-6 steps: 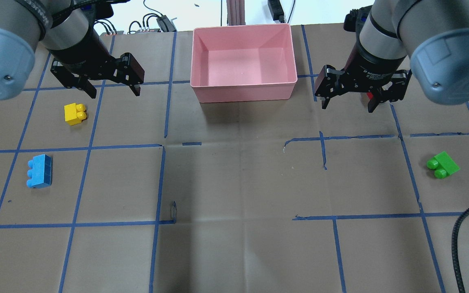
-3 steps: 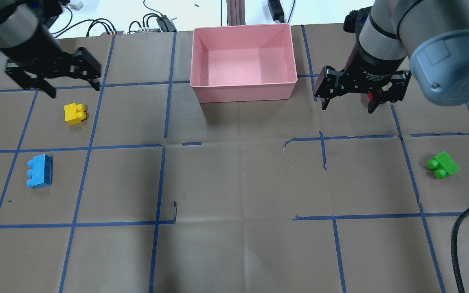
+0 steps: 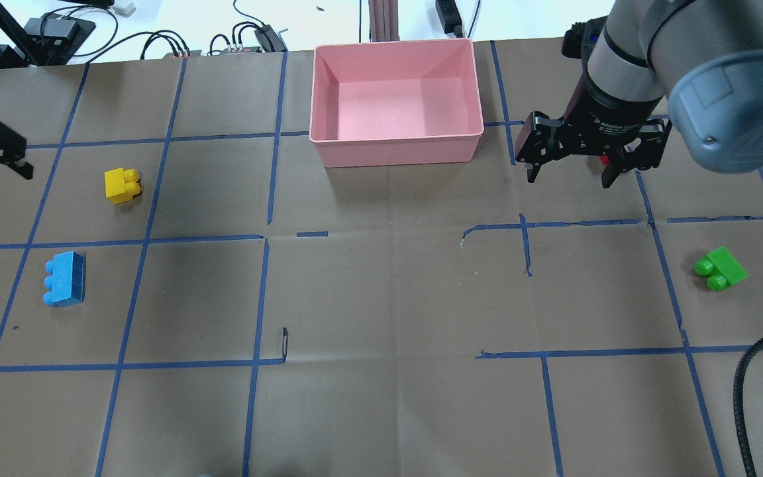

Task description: Put all blocks into box

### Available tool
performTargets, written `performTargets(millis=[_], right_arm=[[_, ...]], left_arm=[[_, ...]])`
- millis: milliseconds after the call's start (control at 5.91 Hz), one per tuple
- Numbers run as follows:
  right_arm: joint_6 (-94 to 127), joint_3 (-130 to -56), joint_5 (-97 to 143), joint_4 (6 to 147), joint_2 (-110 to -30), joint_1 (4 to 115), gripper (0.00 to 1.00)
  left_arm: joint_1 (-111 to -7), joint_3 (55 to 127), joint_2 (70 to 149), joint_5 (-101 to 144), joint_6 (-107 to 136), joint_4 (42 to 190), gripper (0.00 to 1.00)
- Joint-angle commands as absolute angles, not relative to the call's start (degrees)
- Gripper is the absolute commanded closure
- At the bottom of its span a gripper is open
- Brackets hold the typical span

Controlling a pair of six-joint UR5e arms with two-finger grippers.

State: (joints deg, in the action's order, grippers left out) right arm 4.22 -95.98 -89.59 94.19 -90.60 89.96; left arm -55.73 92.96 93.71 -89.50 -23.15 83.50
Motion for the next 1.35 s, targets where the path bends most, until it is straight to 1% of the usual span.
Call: performTargets(millis=[0, 338, 508, 677, 846, 1015, 1185], right_arm=[[-18.75, -96.15, -91.84, 96.48, -91.75, 83.81, 0.00], [-37.61, -96.24, -90.71, 96.07, -91.42, 68.45, 0.00], [-41.62, -96.41, -90.53, 96.24, -90.45, 65.07, 0.00], [-41.83, -100.33, -90.44, 101.03, -89.31, 64.60, 0.00], [-42.10, -105.85, -90.61, 110.30, -89.04, 62.60, 0.00], [-45.67, -110.00, -90.35, 112.65, -88.69, 58.75, 0.00], [-49.53, -112.65, -90.35, 113.81, -85.29, 56.62, 0.00]], left_arm=[[-47.75, 94.12, 97.37, -89.12, -31.10, 81.66, 0.03], [-47.02, 99.90, 97.99, -89.12, -31.46, 73.08, 0.03], [-47.02, 102.98, 99.30, -88.95, -31.38, 70.78, 0.03], [-47.28, 105.62, 101.84, -88.42, -31.38, 64.05, 0.03], [-47.37, 106.34, 104.56, -87.98, -31.38, 62.33, 0.03], [-47.37, 106.52, 107.11, -86.93, -31.38, 60.05, 0.03], [-47.46, 106.52, 109.23, -86.75, -31.29, 57.59, 0.03]])
